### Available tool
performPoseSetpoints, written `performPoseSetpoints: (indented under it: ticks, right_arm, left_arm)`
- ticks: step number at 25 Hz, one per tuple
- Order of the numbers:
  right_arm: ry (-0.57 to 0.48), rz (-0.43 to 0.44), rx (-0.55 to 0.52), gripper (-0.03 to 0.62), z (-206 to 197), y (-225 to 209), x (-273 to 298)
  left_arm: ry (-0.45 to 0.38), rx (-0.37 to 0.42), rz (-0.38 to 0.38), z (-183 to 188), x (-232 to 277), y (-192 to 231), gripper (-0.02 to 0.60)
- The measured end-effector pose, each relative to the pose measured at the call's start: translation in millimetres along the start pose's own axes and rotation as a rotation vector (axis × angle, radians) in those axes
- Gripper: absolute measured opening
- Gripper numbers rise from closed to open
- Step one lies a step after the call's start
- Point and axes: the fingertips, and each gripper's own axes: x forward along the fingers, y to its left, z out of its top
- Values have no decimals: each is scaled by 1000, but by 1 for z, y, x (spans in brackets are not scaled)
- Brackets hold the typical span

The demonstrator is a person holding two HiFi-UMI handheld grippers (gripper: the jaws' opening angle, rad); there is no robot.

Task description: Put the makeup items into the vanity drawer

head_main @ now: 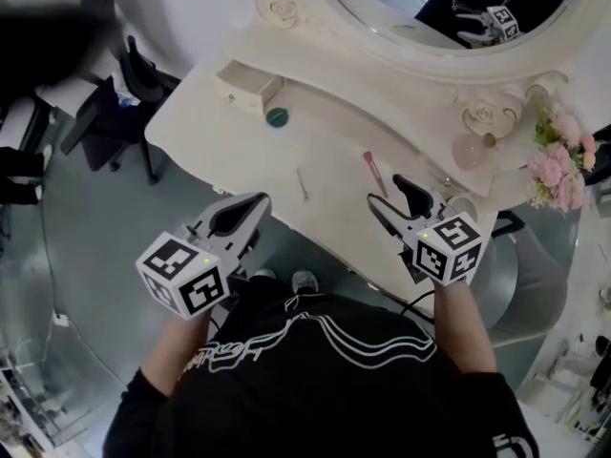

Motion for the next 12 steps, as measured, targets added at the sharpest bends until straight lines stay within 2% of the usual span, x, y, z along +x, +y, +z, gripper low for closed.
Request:
performPoseSetpoints:
  ticks: [12]
  right_arm:
    - [169, -149, -59, 276, -49, -47, 42]
  left_arm:
    - [44, -22, -12, -6, 21, 35, 23]
